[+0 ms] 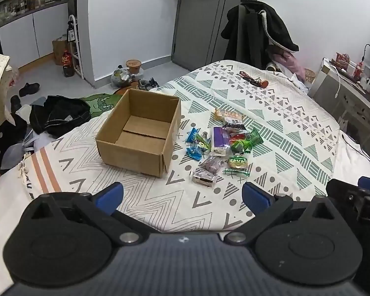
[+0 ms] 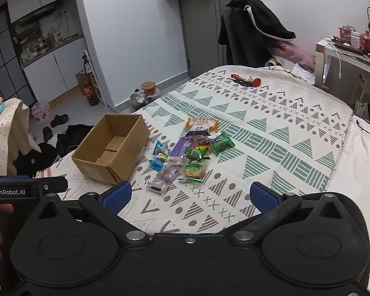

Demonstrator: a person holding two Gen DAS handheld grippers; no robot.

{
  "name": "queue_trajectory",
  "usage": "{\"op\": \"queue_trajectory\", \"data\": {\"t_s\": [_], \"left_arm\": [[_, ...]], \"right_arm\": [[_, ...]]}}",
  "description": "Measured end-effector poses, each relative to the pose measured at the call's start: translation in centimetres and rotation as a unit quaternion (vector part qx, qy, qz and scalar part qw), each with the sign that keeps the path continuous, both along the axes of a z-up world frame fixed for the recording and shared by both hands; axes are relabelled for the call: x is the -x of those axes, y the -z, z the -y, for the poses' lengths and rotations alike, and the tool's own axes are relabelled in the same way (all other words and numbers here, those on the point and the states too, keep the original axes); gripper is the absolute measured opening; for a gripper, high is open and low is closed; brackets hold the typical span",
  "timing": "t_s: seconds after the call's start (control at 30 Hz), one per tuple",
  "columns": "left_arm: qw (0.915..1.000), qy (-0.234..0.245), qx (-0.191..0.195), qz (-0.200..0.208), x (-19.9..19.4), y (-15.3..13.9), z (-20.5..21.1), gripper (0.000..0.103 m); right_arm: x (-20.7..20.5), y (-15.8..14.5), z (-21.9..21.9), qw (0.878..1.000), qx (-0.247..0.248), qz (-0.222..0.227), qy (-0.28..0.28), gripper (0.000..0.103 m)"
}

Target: Organize snacks

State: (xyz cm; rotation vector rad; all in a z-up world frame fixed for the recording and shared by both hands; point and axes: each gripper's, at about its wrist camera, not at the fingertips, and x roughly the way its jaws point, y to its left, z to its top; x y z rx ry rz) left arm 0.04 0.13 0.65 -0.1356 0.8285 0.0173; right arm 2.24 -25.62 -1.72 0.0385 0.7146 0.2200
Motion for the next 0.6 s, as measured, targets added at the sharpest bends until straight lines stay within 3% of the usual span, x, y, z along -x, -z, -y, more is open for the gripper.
{"op": "queue_trajectory", "data": {"t_s": [0.6], "left_arm": [[0.9999, -0.006, -0.011, -0.001, 0.24, -0.32, 0.16, 0.102]], "right_arm": [[-0.01, -0.18, 0.07, 1.000, 0.009, 0.003, 0.013, 0.103]]}}
